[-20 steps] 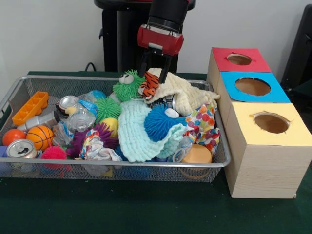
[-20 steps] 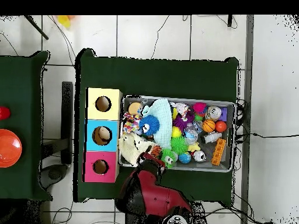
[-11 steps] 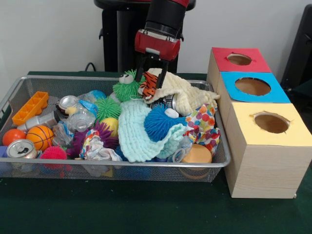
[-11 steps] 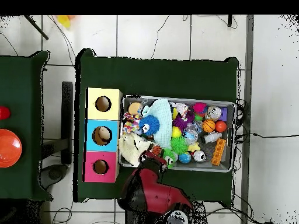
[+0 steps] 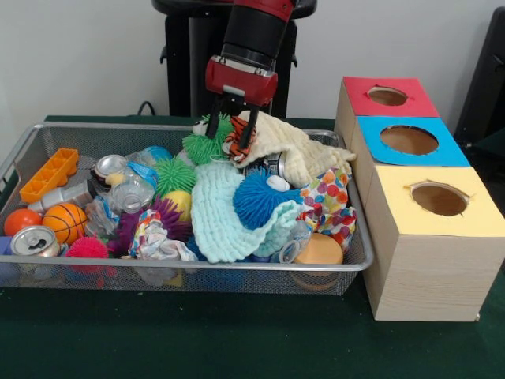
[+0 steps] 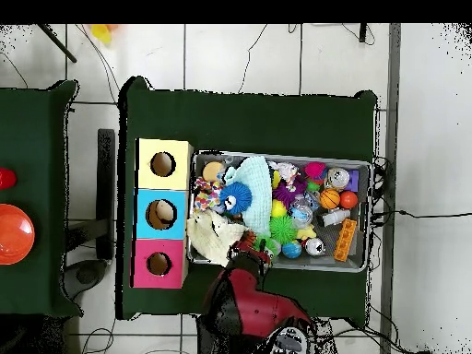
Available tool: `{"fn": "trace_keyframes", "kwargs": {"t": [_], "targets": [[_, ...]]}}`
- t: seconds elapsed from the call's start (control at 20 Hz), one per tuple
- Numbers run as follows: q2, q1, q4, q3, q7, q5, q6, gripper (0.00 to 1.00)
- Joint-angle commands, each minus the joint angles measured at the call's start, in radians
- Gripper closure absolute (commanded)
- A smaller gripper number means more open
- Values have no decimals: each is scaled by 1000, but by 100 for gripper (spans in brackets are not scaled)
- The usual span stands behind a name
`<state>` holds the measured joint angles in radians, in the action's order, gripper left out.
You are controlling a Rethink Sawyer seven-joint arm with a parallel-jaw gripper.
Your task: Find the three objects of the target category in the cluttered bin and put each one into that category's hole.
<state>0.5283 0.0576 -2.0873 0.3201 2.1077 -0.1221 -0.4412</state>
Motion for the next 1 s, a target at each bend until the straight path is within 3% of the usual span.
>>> {"fn": "trace_keyframes", "kwargs": {"t": [0.05, 0.45, 1.0], "targets": [[-38, 46, 95, -103, 119, -58, -67, 0], [-15, 80, 62, -148, 135, -110, -28, 0], [-19, 71, 45, -206, 166, -93, -27, 0]]}}
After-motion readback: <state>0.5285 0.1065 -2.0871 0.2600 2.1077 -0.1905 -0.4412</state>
